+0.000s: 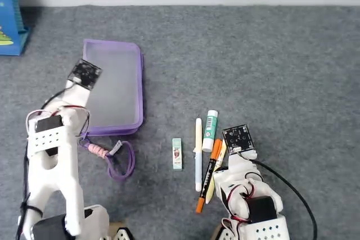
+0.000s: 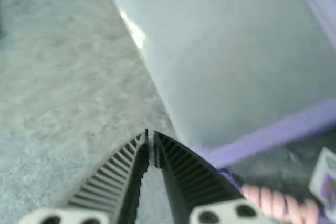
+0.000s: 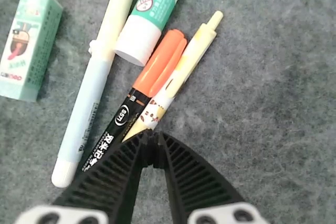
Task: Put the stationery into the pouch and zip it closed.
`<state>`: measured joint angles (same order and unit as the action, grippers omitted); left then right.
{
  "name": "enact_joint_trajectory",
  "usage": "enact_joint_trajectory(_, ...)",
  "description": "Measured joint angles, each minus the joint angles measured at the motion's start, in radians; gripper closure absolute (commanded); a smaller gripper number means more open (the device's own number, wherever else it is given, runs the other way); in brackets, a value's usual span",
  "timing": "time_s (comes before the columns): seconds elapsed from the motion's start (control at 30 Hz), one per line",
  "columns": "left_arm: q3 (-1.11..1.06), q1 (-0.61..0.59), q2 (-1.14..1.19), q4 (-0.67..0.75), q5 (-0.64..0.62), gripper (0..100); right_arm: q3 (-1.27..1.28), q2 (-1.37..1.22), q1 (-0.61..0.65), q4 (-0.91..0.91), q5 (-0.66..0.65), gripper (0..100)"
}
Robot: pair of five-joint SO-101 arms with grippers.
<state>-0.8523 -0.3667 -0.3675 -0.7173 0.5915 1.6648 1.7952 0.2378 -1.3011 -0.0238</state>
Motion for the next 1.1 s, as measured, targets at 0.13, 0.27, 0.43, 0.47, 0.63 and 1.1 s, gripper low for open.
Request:
enact_joint_trajectory(0.13,0.0,-0.043,0.025,0.103,-0.091,98,0.0,0.0,0.0,0.0,0.0,98.7)
enact_joint_trajectory(0.27,0.014,-0.08,0.124,0.144,-0.107,98,0.0,0.0,0.0,0.0,0.0,98.7)
enact_joint_trajectory(0.43,0.14,-0.091,0.315,0.115,-0.109,98,0.0,0.0,0.0,0.0,0.0,98.7)
enact_joint_trajectory(0.47,0.176,-0.089,0.353,0.089,-0.109,98,0.0,0.0,0.0,0.0,0.0,98.7)
enact_joint_trajectory(0.63,0.367,-0.068,0.557,-0.055,-0.11,98,0.0,0.0,0.0,0.0,0.0,98.7)
enact_joint_trajectory(1.1,0.644,-0.014,0.781,-0.305,-0.087,98,0.0,0.0,0.0,0.0,0.0,98.7)
